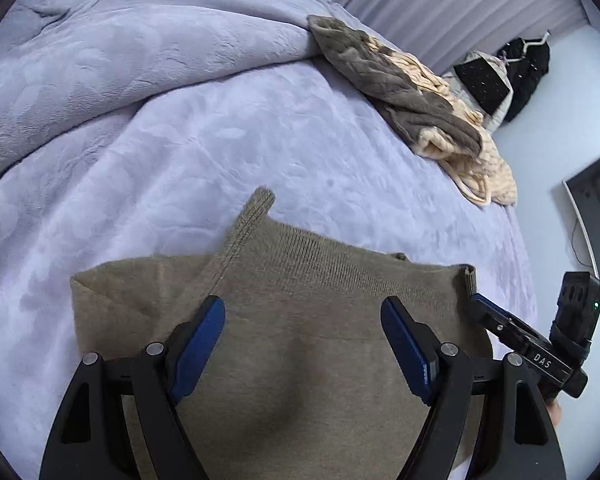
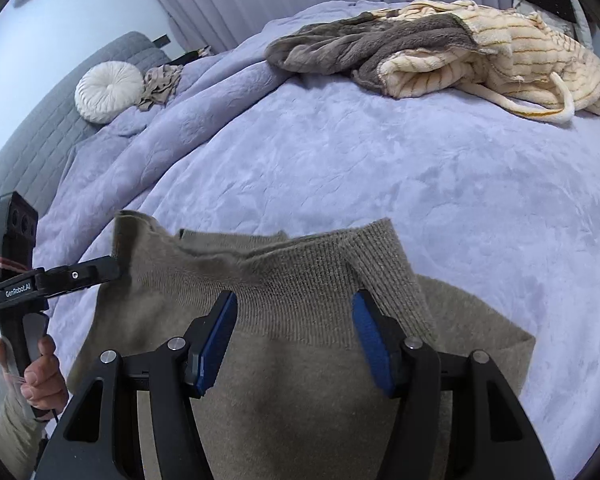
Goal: Fold small clothes
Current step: 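Move both open grippers across the folded sweater to its side edge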
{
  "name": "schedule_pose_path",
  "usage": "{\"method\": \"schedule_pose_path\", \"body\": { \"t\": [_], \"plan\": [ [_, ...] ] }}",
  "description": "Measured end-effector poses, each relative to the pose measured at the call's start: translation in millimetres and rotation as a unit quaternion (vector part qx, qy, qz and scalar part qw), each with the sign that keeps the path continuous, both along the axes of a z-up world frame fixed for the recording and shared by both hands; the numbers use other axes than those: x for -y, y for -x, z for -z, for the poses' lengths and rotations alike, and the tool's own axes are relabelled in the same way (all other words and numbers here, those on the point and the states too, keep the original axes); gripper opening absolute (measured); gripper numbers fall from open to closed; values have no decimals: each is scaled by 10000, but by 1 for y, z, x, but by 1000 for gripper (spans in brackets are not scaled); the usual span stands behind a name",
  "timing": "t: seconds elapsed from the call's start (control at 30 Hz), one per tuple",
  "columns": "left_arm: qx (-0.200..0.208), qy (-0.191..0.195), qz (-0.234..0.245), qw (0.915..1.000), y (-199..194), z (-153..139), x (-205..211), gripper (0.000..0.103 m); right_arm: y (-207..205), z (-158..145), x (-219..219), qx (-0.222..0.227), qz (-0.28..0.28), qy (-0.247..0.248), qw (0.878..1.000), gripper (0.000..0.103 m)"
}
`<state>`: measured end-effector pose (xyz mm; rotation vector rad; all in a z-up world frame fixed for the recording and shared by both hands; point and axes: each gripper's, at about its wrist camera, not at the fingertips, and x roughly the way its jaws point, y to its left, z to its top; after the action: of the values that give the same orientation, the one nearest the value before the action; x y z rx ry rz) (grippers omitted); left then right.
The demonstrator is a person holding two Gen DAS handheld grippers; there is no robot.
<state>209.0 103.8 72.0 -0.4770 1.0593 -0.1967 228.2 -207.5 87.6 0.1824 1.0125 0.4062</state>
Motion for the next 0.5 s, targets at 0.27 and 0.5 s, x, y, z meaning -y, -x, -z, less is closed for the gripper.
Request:
{"method": "schedule_pose_path", "body": {
  "t": [0.27,0.5],
  "plan": [
    [240,-1366,502,9891,9,8,45,81,8,4,-13,278,296,479,9980,64],
    [58,-1904,368,9810,-3,45,47,81,-3,29,-15,174,263,1069,9938,64]
  ]
}}
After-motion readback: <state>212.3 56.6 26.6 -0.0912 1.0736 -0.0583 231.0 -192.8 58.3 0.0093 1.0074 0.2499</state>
